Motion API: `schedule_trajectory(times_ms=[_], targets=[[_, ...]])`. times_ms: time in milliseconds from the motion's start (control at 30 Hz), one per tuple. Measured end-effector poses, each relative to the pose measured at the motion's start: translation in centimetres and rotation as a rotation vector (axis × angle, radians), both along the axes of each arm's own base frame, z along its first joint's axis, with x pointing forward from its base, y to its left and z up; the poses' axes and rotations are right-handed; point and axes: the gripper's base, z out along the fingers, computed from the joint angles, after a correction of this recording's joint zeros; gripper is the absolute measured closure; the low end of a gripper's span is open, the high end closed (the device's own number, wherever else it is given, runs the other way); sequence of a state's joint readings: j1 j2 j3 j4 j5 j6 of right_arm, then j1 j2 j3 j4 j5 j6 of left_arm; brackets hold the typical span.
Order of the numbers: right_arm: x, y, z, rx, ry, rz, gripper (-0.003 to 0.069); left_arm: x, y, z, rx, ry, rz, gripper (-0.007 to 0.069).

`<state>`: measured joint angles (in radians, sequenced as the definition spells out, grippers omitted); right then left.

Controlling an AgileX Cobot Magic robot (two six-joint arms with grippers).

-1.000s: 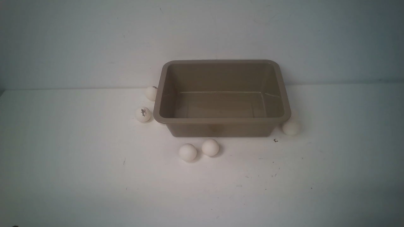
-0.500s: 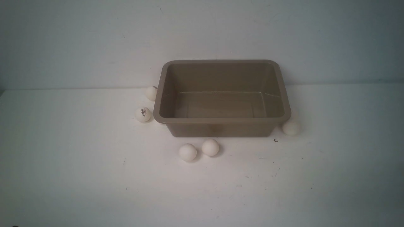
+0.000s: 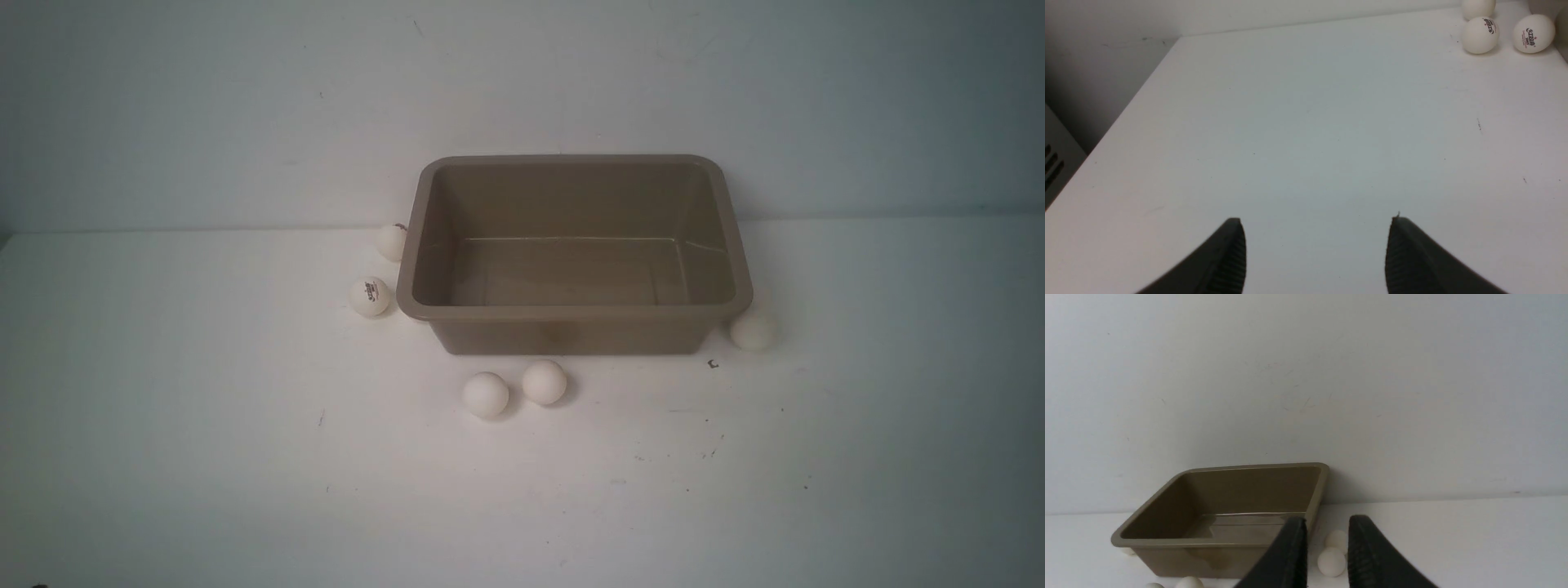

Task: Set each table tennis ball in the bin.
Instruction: Use the right arm to clamp the table tennis ball closest to it

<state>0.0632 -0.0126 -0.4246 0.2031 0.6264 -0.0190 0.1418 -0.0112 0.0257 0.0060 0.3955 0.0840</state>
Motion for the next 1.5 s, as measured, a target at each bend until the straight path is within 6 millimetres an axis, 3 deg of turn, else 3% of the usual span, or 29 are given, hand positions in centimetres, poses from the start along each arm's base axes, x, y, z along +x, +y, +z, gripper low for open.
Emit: schedule_trajectory(times_ms=[467, 733, 900, 1000, 1167, 1333, 1433, 1500], targets=[[0.0, 0.2, -0.1, 0.029, 0.019, 0.022, 0.0521, 0.0, -0.1, 0.1, -0.02, -0.014, 0.0, 0.0208], [-0.1, 0.4, -0.5, 0.032, 0.066, 0.045, 0.0521, 0.3, -0.7, 0.9, -0.353, -0.144, 0.016, 0.0208], [-0.2, 0.7, -1.1, -0.057, 0.109, 0.078, 0.0521, 0.5, -1.1, 1.6, -0.653, -0.233, 0.027, 0.0208], [-0.3, 0.9, -1.3, -0.121, 0.123, 0.111, 0.0516, 0.5, -1.1, 2.1, -0.674, -0.279, 0.024, 0.0208], [-0.3, 1.6, -1.0, -0.17, 0.107, 0.19, 0.0465, -0.2, -1.8, 5.8, -0.47, -0.294, -0.103, 0.0208], [1.1, 2.0, -0.8, -0.141, 0.205, 0.236, 0.0419, -1.6, -2.6, 10.0, -0.335, -0.352, -0.199, 0.0208], [2.3, 2.2, 0.2, -0.156, 0.285, 0.257, 0.0412, -2.1, -3.1, 11.6, -0.32, -0.316, -0.249, 0.0208], [3.7, 2.3, 2.0, -0.197, 0.323, 0.273, 0.041, -1.5, -3.4, 12.0, -0.327, -0.201, -0.284, 0.0208]])
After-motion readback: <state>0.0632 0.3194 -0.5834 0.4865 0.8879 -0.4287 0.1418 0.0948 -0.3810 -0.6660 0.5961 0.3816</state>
